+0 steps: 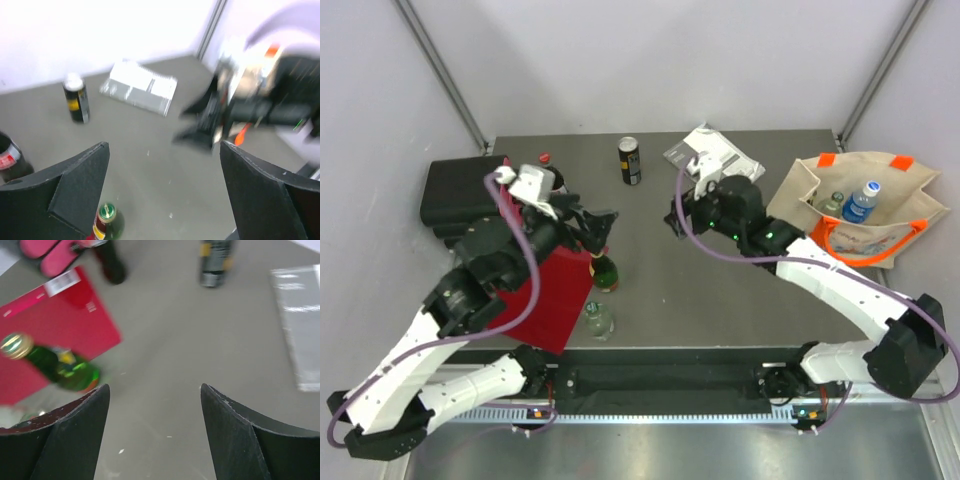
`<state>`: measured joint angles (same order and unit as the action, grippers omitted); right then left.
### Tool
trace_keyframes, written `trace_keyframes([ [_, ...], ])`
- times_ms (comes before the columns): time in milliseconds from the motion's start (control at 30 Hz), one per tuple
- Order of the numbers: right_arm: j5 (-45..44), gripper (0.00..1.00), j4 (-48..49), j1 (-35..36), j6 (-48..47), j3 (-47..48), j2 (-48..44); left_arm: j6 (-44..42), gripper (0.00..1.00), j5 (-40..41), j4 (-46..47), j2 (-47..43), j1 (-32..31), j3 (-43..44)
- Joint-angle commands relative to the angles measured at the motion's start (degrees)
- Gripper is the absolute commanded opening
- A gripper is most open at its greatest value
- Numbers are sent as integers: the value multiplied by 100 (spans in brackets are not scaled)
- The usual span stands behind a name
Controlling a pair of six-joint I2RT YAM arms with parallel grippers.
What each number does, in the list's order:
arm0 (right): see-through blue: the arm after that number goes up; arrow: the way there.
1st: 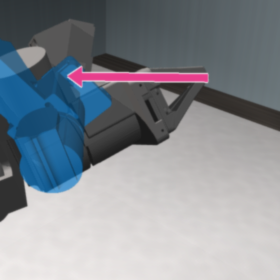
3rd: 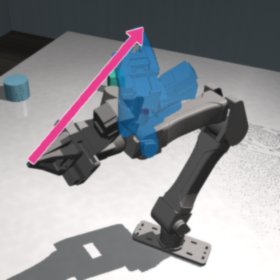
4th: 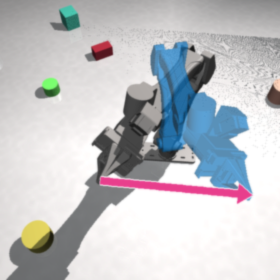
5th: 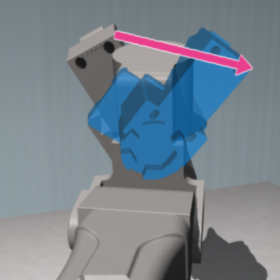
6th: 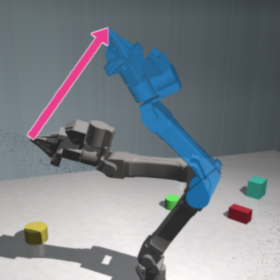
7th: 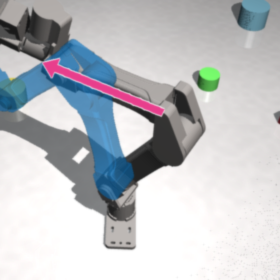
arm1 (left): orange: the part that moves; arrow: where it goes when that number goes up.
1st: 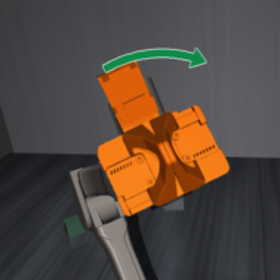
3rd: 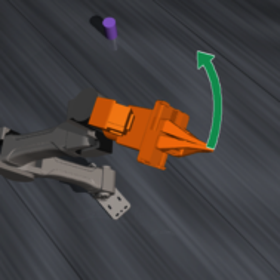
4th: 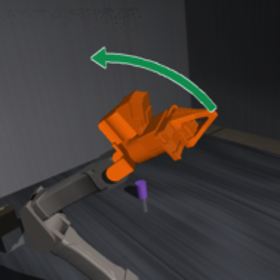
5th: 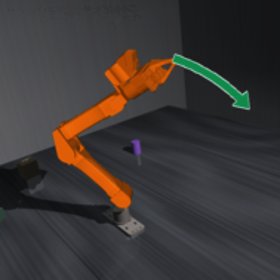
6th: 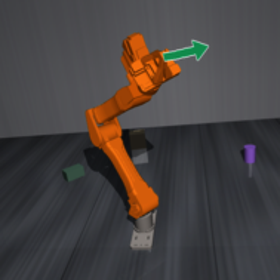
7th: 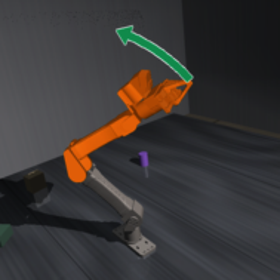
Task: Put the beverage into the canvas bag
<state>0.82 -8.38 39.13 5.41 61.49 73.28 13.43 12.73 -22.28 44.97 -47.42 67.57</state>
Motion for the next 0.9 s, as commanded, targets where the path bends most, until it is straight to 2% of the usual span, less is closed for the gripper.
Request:
trace_keyframes([
  [0,568,73,1066,656,-269,-295,-112,-86,96,211,-417,-41,-4,880],
  [100,604,73,1627,1252,-234,-436,-42,-217,96,589,-417,-172,-4,1170],
  [267,490,74,1665,1964,-295,-112,476,-236,96,810,-566,-243,-4,1215],
  [400,112,74,1594,2309,-418,344,933,-87,96,766,-567,-375,-4,1066],
  [500,199,73,1462,2546,-392,661,1197,-104,96,801,-575,-428,-4,1030],
  [633,577,73,1559,2924,-444,653,1364,-174,96,871,-584,-472,-4,1065],
  [867,621,74,1594,3337,-277,565,1751,-165,96,880,-541,-612,-4,1056],
])
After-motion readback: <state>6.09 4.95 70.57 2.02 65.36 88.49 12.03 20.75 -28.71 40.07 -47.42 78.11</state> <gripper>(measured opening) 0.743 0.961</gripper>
